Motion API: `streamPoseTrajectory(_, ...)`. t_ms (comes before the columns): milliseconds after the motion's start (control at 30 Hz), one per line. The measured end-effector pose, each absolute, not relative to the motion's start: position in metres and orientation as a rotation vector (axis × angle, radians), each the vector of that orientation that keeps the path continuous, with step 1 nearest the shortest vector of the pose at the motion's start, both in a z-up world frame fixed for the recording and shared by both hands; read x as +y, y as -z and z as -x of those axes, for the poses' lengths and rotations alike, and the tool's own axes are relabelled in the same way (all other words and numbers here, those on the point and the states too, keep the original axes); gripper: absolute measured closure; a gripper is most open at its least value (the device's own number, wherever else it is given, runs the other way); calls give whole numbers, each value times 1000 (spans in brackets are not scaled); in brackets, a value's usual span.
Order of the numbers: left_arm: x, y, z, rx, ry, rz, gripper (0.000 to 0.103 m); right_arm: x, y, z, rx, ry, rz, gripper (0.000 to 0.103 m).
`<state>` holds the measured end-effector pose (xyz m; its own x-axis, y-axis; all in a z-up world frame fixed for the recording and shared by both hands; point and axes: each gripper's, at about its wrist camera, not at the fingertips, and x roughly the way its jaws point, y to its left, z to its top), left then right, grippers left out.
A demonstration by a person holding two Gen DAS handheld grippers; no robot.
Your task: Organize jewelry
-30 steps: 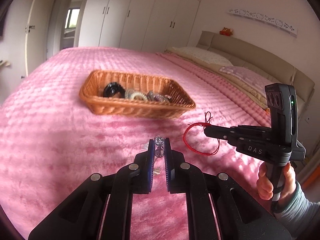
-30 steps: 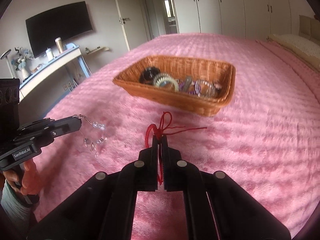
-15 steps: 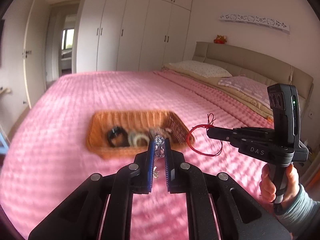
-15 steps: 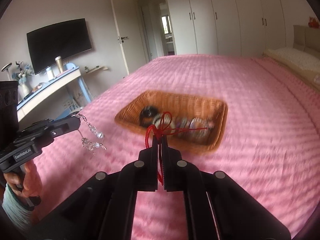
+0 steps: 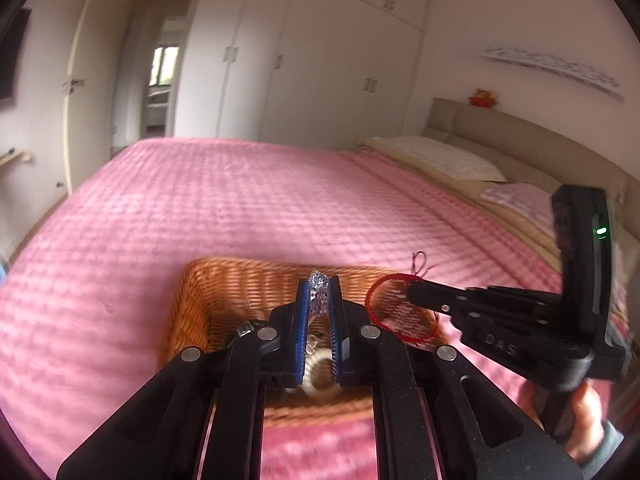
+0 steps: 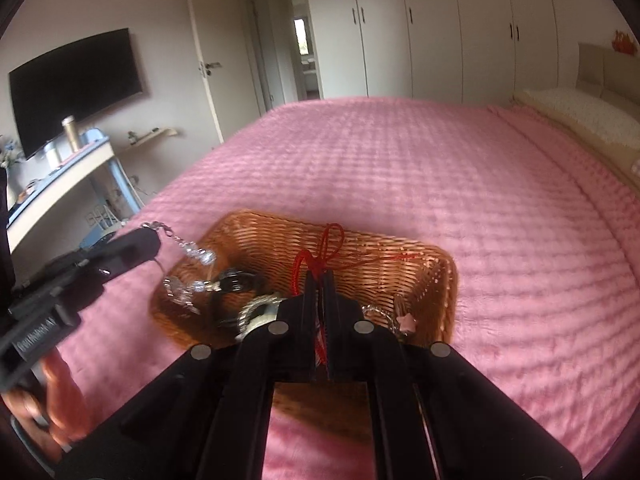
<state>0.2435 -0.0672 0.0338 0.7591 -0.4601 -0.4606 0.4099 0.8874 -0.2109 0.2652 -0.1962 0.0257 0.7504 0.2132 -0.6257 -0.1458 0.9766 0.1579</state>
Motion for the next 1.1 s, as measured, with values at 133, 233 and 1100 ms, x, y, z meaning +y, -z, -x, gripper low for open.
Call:
streamPoseTrajectory(133, -82, 1, -269, 562, 424, 82, 95, -198, 0, -292, 742, -188, -148, 101)
streamPoseTrajectory(233, -82, 18, -280, 601, 436, 98, 95, -199, 14, -301, 750, -174, -134, 101)
streamPoseTrajectory(1100, -8, -23, -183, 519, 389, 258, 50, -200, -32, -186, 660, -125, -148, 41)
